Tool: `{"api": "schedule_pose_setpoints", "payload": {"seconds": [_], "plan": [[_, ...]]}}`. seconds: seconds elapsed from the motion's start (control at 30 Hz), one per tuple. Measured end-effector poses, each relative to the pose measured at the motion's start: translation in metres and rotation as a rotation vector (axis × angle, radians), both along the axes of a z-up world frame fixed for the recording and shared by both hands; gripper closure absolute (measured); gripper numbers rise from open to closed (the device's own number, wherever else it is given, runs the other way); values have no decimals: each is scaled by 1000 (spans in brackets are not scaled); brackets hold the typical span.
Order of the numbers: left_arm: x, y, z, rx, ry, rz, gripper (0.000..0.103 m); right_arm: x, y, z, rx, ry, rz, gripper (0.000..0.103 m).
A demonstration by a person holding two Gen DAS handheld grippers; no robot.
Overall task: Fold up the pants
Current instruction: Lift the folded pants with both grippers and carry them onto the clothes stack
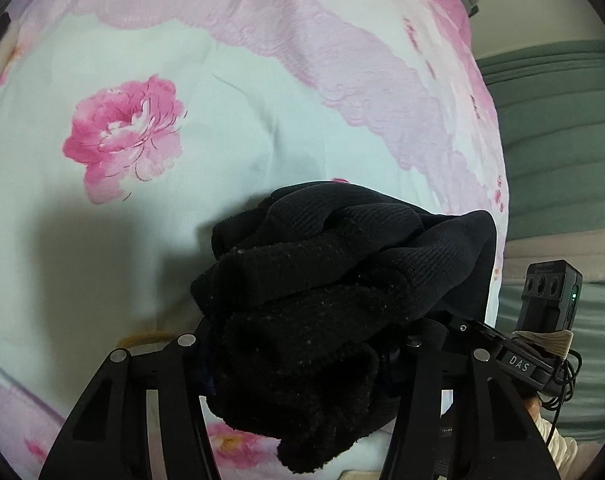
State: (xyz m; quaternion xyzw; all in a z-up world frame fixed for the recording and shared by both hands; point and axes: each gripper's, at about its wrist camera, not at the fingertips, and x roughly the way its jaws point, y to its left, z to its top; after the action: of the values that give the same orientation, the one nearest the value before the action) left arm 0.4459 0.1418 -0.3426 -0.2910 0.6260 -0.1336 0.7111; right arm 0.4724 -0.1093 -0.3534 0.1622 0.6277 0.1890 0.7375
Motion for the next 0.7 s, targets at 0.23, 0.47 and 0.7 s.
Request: {"api": "schedule_pose_setpoints", "payload": {"seconds": [0.23,0.47,0.7], "plan": [[-30,-5,54,4,-101,-23,49,-29,2,45,18,-71,8,47],[-73,-10,119,20,-224,-23,49,-75,1,111,18,-183,7,47],[-121,-14,179,58,-346,-32,49,-127,-15,171,26,-296,-25,47]]}}
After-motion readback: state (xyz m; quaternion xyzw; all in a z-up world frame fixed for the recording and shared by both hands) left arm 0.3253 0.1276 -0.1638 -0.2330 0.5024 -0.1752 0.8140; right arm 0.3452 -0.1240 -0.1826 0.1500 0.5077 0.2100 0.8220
